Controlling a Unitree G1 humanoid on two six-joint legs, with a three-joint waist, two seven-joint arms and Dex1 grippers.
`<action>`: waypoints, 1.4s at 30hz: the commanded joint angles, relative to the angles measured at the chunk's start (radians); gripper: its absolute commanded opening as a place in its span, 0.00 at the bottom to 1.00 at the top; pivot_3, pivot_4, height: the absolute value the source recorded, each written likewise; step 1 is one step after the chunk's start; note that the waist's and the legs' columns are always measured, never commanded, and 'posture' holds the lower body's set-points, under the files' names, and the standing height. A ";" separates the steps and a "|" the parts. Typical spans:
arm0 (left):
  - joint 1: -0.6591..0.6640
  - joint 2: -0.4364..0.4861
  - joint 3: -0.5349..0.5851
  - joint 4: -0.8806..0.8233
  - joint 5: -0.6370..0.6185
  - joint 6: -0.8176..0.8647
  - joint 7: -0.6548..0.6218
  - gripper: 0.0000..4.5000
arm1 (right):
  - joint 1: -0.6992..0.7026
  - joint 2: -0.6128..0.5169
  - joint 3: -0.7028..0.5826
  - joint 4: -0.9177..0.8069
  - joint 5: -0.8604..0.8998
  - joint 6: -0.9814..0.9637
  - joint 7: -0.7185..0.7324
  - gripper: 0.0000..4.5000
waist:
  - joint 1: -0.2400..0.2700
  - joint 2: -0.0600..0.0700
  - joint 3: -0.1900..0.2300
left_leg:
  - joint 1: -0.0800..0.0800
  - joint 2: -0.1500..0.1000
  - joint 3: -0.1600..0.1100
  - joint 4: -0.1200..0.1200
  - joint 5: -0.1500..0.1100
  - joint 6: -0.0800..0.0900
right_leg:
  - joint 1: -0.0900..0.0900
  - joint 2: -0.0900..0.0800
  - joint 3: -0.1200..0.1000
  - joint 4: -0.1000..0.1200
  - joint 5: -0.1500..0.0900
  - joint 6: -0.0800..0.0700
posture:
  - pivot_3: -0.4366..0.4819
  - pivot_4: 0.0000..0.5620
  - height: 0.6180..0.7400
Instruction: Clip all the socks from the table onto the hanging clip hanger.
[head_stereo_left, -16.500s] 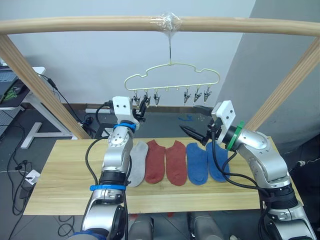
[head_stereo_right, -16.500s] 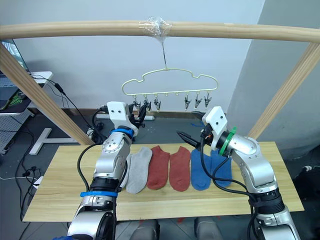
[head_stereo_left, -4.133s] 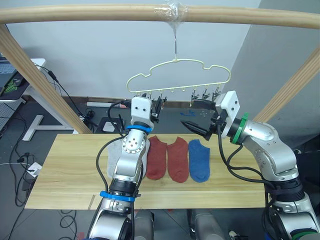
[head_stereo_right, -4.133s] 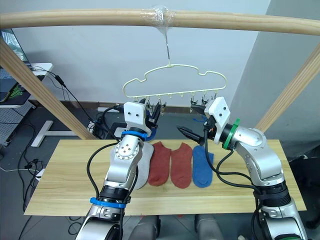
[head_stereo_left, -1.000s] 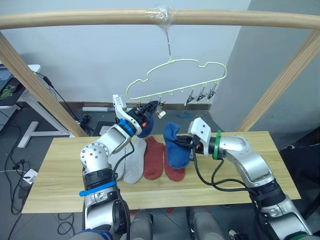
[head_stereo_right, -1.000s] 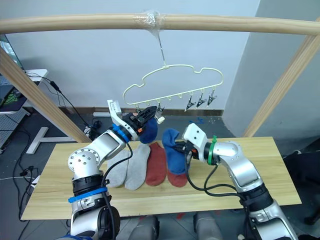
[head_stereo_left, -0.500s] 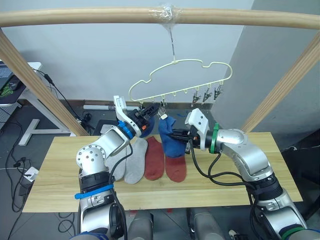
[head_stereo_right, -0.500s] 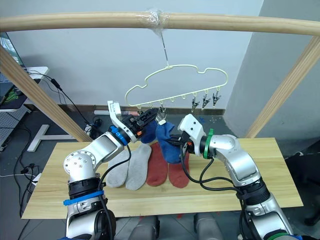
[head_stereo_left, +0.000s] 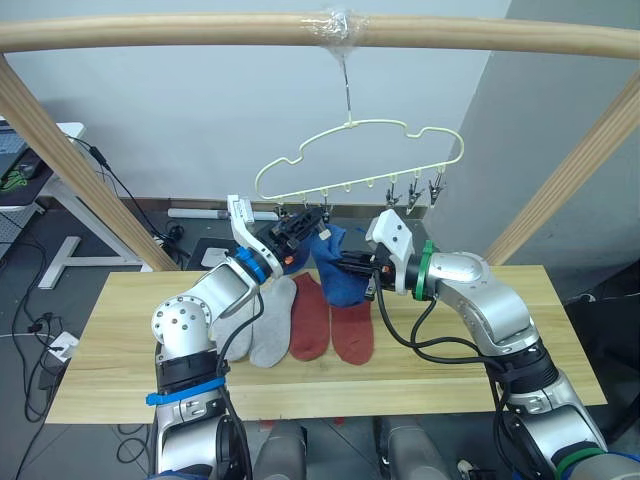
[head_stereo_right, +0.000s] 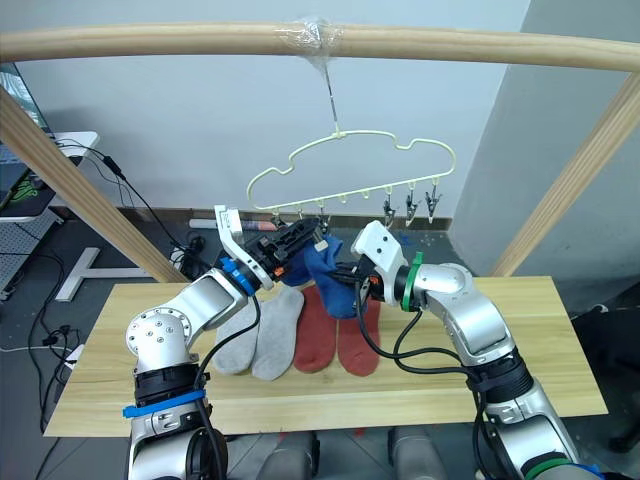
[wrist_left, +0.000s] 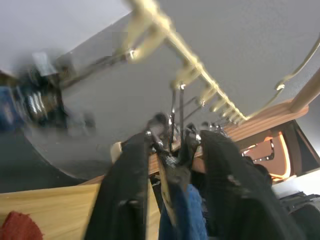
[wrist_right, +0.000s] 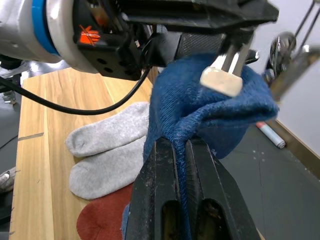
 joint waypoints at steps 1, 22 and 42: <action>0.004 0.012 0.009 -0.061 -0.062 0.000 0.010 0.67 | -0.019 0.014 0.000 -0.001 0.006 -0.029 -0.004 0.00 | 0.000 0.000 0.000 | 0.000 0.000 0.000 0.000 0.000 0.000 | 0.000 0.000 0.000 0.000 0.000 0.000 | 0.56 0.37 1.00; 0.296 0.401 -0.032 -0.413 -0.316 -0.014 0.166 1.00 | -0.001 0.121 -0.011 0.137 0.078 0.135 -0.054 0.88 | 0.044 0.000 0.000 | -0.001 0.001 0.000 -0.004 0.000 0.000 | -0.003 0.000 0.000 0.000 0.000 -0.001 | 0.66 0.35 1.00; 0.181 0.159 -0.670 -0.227 0.940 -0.749 0.033 0.47 | 0.129 -0.242 -0.184 -0.196 0.160 0.006 0.072 1.00 | 0.051 -0.001 0.000 | -0.008 0.001 0.002 -0.009 0.000 0.000 | -0.010 0.000 0.000 -0.003 0.002 -0.006 | 0.57 0.34 1.00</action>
